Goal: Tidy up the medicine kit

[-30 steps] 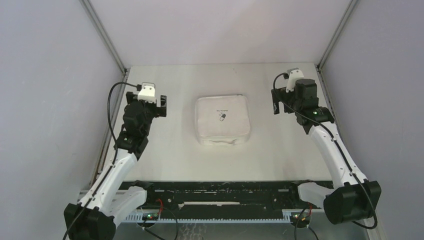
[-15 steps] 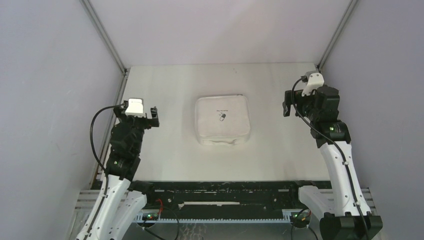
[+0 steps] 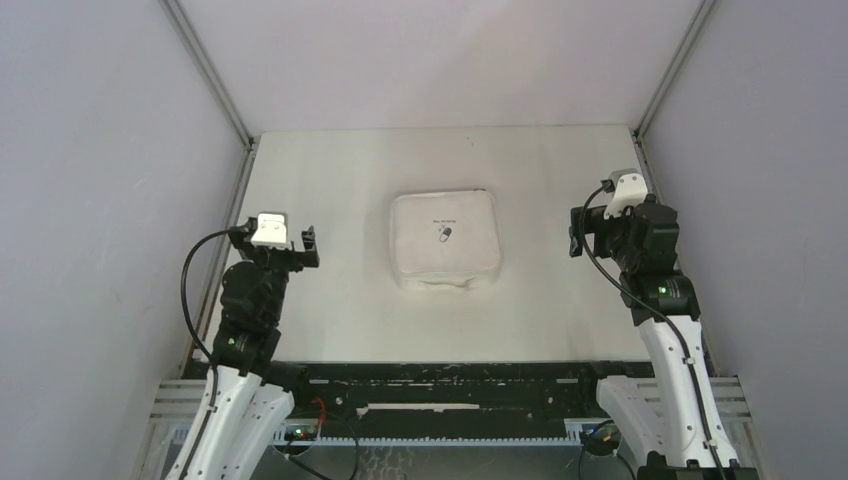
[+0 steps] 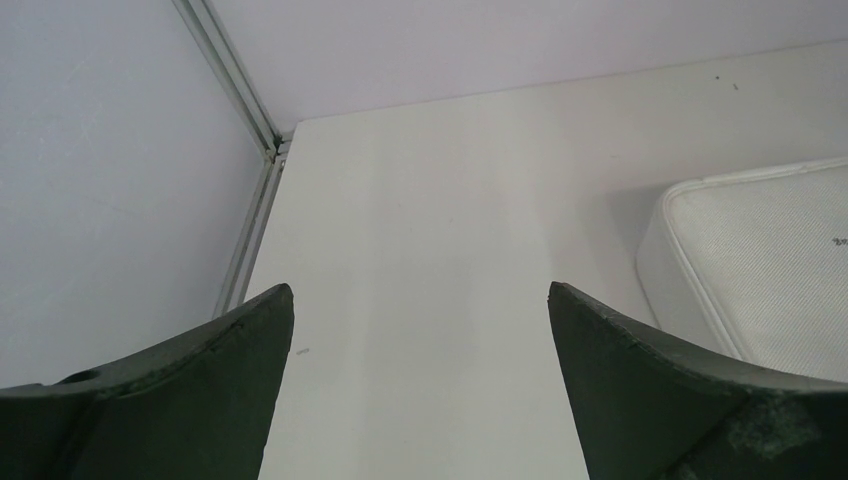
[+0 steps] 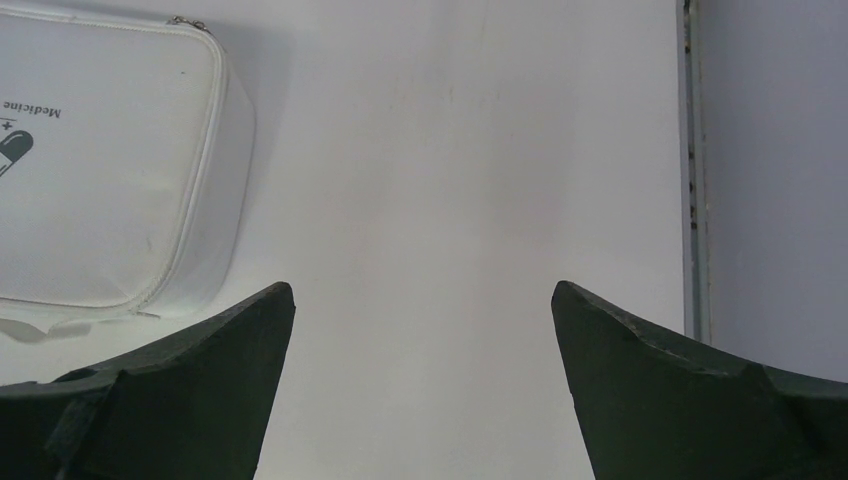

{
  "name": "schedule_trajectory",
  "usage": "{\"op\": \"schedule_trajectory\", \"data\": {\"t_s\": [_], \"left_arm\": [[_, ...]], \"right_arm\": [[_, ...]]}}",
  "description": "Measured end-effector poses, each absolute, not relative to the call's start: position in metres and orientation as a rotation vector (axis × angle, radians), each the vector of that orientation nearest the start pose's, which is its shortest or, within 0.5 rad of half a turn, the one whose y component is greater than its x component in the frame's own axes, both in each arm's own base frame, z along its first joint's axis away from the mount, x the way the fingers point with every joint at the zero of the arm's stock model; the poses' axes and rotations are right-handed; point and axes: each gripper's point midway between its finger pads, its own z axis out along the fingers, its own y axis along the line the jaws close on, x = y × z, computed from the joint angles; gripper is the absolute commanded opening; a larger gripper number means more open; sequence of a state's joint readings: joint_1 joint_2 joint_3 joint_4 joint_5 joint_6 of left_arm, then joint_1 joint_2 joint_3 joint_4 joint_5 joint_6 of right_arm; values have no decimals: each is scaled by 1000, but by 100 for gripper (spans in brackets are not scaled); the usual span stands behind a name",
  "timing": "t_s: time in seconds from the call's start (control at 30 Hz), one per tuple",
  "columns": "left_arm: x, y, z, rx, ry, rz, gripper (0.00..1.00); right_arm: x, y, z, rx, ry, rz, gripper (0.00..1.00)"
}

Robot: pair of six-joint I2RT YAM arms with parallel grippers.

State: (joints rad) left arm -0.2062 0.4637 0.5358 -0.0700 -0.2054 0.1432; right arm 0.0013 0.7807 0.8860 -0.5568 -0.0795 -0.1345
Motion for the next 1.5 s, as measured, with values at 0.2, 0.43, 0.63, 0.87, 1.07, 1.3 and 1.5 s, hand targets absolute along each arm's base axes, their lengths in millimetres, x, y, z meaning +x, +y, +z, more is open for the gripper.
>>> {"op": "schedule_trajectory", "data": {"t_s": [0.2, 0.43, 0.63, 0.87, 1.07, 1.3, 1.5], "left_arm": [[272, -15, 259, 122, 1587, 111, 100], [270, -14, 252, 129, 1588, 117, 100], [271, -8, 249, 114, 1596, 134, 100], [270, -5, 251, 111, 1590, 133, 100], [270, -5, 251, 118, 1590, 126, 100], [270, -5, 251, 122, 1590, 121, 100], [270, -4, 250, 124, 1593, 119, 100]], "right_arm": [[270, 7, 236, -224, 1991, -32, 100], [268, 4, 230, -250, 1998, -44, 100], [265, -1, 228, -248, 1995, -29, 100], [262, 1, 232, -261, 1969, -1, 100], [261, 2, 232, -269, 1963, 21, 100], [259, 4, 236, -279, 1946, 36, 100], [259, 5, 236, -286, 1941, 44, 100]]}}
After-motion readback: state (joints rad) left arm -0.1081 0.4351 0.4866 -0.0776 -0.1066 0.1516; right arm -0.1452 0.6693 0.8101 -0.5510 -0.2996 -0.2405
